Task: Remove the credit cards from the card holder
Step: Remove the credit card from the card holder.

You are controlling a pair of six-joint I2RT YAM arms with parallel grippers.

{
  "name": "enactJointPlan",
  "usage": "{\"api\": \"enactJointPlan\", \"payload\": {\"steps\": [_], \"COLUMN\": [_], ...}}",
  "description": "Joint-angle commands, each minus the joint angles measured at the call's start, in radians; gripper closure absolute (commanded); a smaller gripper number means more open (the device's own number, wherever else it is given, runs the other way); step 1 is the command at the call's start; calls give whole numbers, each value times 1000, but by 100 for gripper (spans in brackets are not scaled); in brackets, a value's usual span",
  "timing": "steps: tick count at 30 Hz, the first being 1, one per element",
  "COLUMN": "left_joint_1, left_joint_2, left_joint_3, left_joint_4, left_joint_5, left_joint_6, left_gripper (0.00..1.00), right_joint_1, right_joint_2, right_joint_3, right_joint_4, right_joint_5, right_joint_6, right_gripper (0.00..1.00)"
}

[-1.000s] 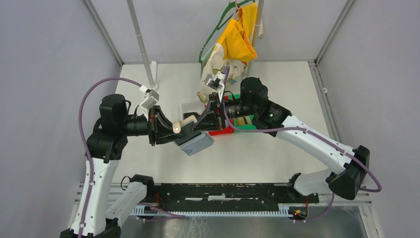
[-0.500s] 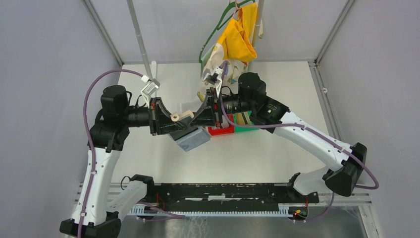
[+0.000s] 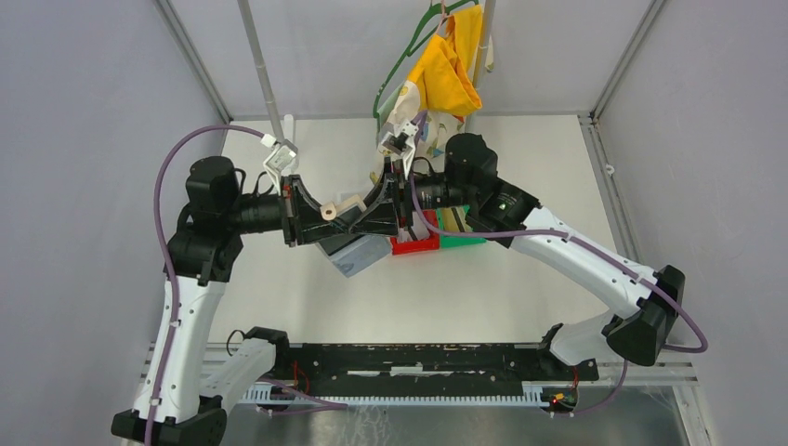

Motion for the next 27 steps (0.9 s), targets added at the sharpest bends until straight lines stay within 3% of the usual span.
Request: {"api": "enactJointPlan", "payload": {"steps": [1, 2, 6, 15, 22, 27], "left_joint_1": [-3, -3, -3, -4, 2, 7], "left_joint_2": [16, 18, 13, 10, 50, 64], "left_joint_3": [38, 41, 35, 33, 32, 45], "left_joint_4": [112, 114, 173, 185, 255, 271], "left_joint_5": [-30, -33, -63, -225, -275, -327], "left_joint_6": [-116, -121, -167, -193, -273, -285], "left_gripper": [98, 98, 98, 98, 98, 98], "right_joint_1": [-10, -17, -56, -145, -152, -152], "right_joint_2": [3, 0, -59, -197, -252, -216], "right_joint_3": [49, 55, 41, -60, -208, -228], "right_joint_4": [94, 89, 37, 40, 204, 243], "right_joint_5": [-4, 5, 156, 318, 301, 276], "right_joint_6": [-9, -19, -88, -25, 108, 161], "right_gripper": [52, 46, 2, 2, 5, 8]}}
